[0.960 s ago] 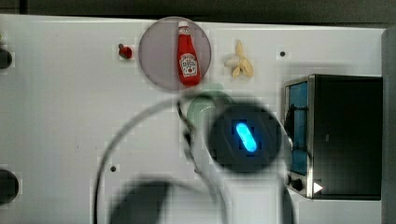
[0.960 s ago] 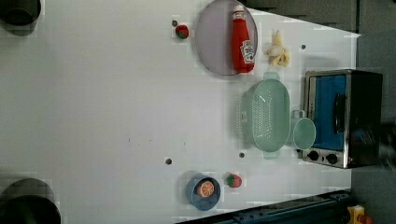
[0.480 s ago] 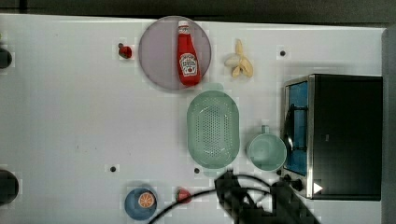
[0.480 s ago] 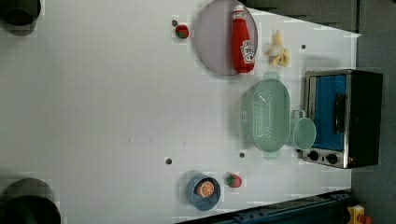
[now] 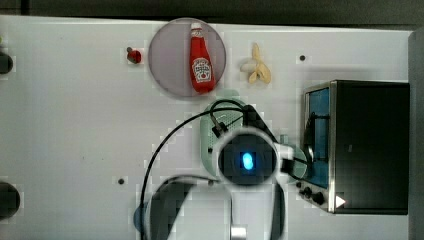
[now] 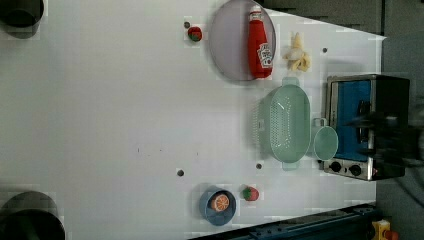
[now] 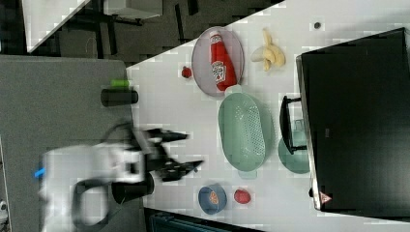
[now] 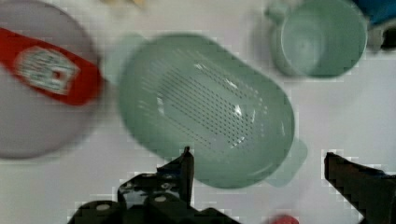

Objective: Drag strainer right to left.

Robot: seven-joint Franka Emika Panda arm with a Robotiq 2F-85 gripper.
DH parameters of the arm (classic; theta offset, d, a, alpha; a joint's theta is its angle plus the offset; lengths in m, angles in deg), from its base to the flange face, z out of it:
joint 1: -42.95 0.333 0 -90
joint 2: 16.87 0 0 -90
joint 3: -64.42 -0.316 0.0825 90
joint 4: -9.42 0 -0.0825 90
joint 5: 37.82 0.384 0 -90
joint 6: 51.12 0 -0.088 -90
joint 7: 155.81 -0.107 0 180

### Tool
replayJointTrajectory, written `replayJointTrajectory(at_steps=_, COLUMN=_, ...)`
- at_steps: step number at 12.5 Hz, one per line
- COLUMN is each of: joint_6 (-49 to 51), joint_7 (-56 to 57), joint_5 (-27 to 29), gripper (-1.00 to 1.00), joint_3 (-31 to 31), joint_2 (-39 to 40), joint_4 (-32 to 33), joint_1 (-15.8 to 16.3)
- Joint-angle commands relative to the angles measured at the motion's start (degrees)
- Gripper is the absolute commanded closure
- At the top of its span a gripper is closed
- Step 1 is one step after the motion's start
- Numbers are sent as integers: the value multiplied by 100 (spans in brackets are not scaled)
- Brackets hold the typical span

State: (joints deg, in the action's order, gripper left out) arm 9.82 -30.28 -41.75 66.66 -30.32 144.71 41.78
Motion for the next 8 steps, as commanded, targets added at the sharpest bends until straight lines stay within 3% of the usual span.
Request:
replayJointTrajectory(at_steps=1, joint_6=-617, joint_7=-1343, joint_5=136, gripper=-100, joint_3=-33, joint_2=571, joint_4=165, joint_1=-18)
replayJointTrajectory(at_steps=8, joint_6=-3069, joint_7=-2873, joint_5=138, gripper=-100, joint_3=-103, joint_2=2651, joint_4=173, joint_1=94)
